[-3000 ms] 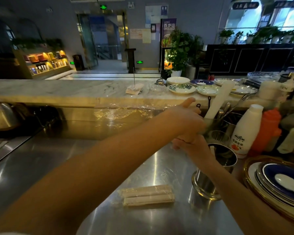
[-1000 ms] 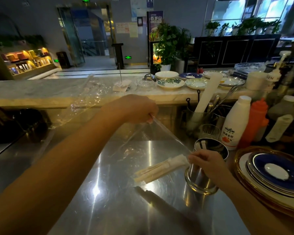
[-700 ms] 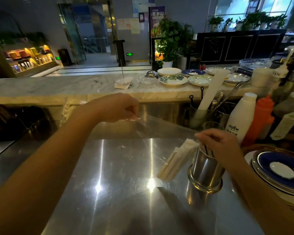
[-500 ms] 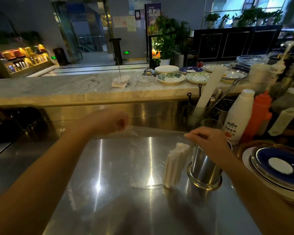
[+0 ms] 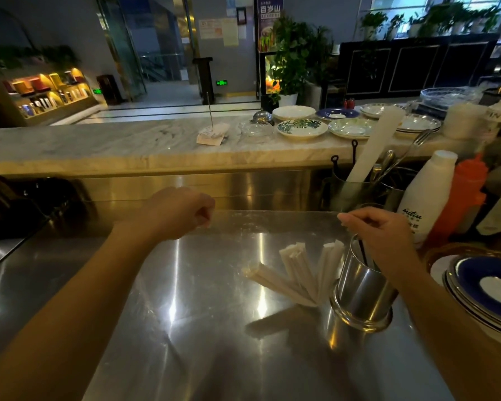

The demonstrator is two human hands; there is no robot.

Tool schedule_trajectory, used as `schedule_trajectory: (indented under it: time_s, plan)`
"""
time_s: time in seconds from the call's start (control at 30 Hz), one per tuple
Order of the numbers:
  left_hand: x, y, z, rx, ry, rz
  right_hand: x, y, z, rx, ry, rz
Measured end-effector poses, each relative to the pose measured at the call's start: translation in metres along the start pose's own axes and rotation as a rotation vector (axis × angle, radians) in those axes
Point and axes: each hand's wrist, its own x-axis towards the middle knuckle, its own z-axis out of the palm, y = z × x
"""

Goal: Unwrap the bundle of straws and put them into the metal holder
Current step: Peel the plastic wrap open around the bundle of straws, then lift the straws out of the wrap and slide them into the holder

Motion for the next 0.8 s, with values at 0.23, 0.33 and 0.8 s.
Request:
schedule_trajectory:
  time_s: [0.23,0.33,0.8]
  plan:
    - [-0.006,-0.001,-0.004,-0.056,0.105,0.038,0.006,-0.012,-0.006,0.023,0.057,-0.091]
    - [-0.002,-0.004,0.005,-0.094,-0.194,-0.038,0.008,-0.004,-0.002,-0.119,-0.171,-0.014]
    - [0.005,-0.007,0.019,-0.086,0.081,-0.048,0.004,-0.004,-0.005,-0.052,-0.029,-0.019]
